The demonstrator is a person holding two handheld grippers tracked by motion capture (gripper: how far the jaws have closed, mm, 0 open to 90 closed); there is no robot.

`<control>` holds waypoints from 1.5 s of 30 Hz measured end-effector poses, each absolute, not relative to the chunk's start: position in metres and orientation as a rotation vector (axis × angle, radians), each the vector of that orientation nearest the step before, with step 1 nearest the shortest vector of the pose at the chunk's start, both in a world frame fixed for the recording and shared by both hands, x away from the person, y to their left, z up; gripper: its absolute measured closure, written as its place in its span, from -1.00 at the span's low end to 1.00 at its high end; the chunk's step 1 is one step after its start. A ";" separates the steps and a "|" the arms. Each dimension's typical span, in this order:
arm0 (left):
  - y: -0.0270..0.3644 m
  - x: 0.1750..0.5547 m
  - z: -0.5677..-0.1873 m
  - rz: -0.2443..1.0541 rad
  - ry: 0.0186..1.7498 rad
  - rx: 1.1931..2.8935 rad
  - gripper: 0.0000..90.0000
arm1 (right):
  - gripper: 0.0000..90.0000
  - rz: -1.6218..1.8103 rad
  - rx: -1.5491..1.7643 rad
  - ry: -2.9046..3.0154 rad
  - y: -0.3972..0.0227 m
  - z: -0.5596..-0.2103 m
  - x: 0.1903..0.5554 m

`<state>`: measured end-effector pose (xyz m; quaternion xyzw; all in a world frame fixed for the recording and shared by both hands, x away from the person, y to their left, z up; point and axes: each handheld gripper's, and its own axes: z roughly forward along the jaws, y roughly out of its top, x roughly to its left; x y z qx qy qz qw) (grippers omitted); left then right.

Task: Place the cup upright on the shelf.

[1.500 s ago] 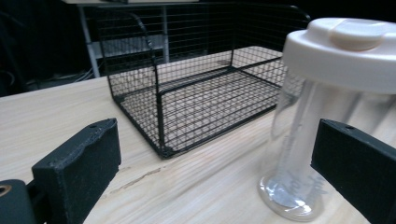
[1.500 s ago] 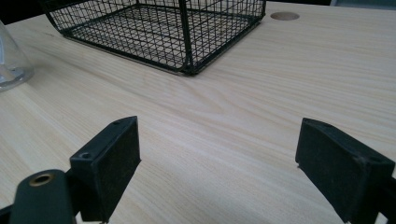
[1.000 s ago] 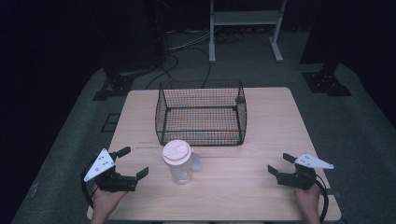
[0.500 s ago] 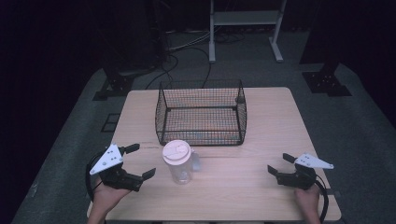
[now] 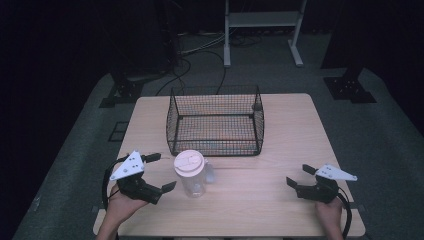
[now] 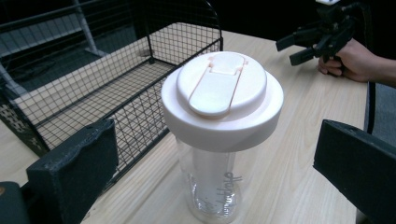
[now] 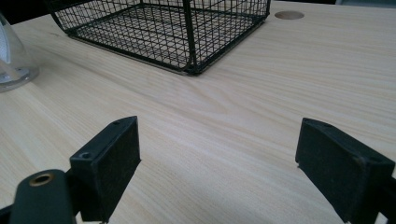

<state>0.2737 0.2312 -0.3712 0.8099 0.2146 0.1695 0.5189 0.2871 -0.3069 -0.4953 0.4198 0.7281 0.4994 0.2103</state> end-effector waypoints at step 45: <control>0.188 0.306 -0.382 0.300 0.476 2.092 -1.00 | -0.71 1.404 1.157 2.038 -0.307 -0.495 0.288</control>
